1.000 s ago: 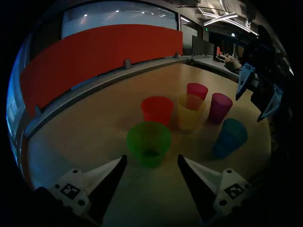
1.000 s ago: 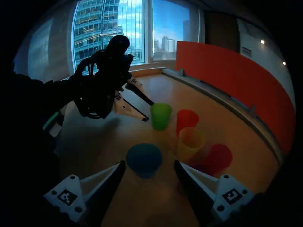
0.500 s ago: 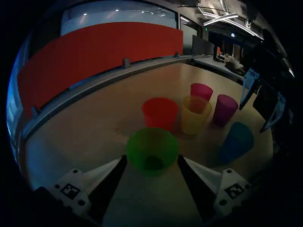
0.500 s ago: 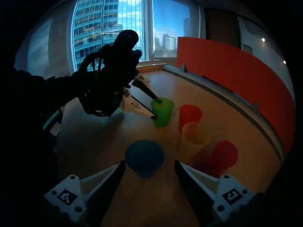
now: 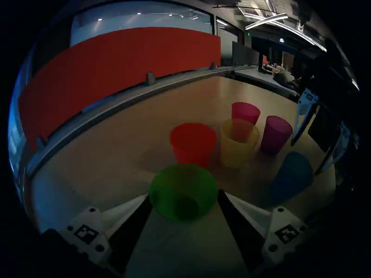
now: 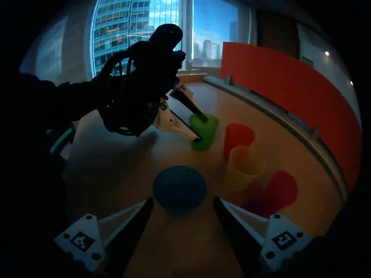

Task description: Pour water

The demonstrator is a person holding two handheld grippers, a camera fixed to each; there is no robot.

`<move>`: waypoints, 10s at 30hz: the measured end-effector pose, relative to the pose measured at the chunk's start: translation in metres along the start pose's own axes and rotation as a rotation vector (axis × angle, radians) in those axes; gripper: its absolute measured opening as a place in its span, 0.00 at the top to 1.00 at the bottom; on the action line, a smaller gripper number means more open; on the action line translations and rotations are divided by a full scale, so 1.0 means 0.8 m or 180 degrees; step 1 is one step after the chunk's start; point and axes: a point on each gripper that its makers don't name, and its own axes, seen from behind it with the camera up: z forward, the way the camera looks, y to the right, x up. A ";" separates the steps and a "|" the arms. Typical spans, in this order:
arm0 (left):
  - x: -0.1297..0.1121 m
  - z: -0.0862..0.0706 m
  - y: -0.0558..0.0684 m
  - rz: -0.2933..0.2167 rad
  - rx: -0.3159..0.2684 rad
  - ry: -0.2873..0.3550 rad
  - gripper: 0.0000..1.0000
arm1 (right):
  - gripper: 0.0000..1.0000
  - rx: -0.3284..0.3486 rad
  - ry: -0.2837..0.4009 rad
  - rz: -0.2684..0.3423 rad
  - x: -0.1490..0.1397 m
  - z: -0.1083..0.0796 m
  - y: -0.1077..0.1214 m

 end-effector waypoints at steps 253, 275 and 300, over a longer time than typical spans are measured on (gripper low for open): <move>0.153 -0.182 0.170 0.0159 -0.0248 0.1756 0.12 | 0.10 -0.1822 0.1323 -0.3404 0.400 -0.146 0.117; 0.160 -0.183 0.163 0.0118 -0.0234 0.1811 0.13 | 0.10 -0.1954 0.1300 -0.3670 0.417 -0.151 0.121; 0.167 -0.180 0.156 0.0121 -0.0210 0.1821 0.13 | 0.10 -0.2137 0.1237 -0.3981 0.432 -0.149 0.122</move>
